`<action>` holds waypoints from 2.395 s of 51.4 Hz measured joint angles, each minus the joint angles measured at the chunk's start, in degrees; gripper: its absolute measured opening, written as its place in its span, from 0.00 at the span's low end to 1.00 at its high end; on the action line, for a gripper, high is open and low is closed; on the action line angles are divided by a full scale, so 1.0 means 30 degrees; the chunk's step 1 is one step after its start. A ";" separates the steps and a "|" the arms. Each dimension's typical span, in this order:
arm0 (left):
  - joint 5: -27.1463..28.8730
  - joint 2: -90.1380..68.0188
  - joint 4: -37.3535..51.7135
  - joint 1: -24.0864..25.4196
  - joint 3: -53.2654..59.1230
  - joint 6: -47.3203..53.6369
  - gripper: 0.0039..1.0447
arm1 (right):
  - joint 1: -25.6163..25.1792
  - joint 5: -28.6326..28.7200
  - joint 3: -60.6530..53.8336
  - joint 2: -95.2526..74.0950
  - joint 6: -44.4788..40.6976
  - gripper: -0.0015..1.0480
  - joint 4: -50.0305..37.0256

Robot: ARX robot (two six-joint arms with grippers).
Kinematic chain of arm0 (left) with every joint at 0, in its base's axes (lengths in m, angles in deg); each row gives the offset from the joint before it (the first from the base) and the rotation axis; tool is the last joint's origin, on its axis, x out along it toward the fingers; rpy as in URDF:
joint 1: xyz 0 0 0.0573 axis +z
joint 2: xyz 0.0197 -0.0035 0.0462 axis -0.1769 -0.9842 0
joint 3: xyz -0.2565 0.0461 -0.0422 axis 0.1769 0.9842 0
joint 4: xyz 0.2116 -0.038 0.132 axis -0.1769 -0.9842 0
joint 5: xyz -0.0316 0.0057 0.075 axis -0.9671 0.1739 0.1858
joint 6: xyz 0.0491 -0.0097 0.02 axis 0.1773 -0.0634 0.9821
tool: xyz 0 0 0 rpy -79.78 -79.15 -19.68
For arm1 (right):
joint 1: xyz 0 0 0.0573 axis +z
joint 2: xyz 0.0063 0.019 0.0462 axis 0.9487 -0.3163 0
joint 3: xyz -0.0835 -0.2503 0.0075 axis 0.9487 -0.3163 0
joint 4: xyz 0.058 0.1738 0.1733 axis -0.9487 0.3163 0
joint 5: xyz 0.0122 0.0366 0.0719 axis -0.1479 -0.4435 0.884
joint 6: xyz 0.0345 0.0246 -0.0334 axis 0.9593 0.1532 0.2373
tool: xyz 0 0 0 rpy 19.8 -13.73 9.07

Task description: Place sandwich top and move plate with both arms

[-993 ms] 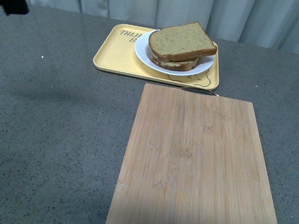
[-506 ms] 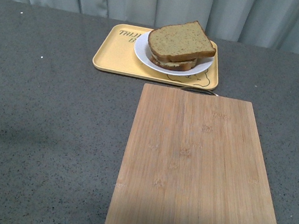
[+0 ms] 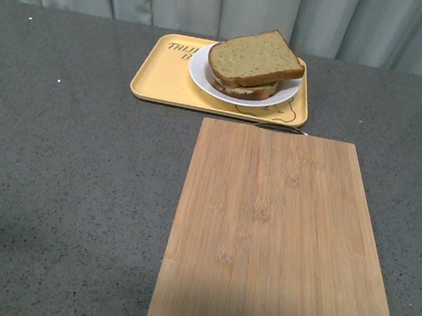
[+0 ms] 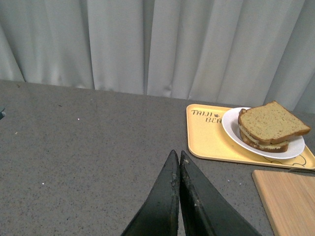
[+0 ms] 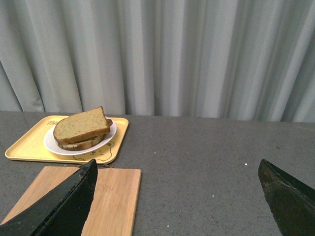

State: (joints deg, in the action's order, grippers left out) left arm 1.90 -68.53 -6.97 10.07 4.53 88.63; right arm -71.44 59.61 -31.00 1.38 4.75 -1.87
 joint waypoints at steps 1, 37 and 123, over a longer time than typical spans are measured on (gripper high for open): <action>0.0007 0.0080 -0.0058 0.0000 0.0022 0.0000 0.03 | 0.0000 0.0000 0.0000 0.0000 0.0000 0.91 0.0000; -0.0036 0.9486 -0.8021 0.0000 0.1013 0.0007 0.03 | 0.0000 0.0000 0.0000 0.0000 0.0000 0.91 0.0000; -0.0036 1.9686 -1.8134 0.0000 0.1020 0.0029 0.95 | 0.0000 0.0000 0.0000 0.0000 0.0000 0.91 0.0000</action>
State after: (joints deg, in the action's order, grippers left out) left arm 1.79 -9.47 -61.37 10.07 7.59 88.72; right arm -71.44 59.61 -31.00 1.38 4.75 -1.87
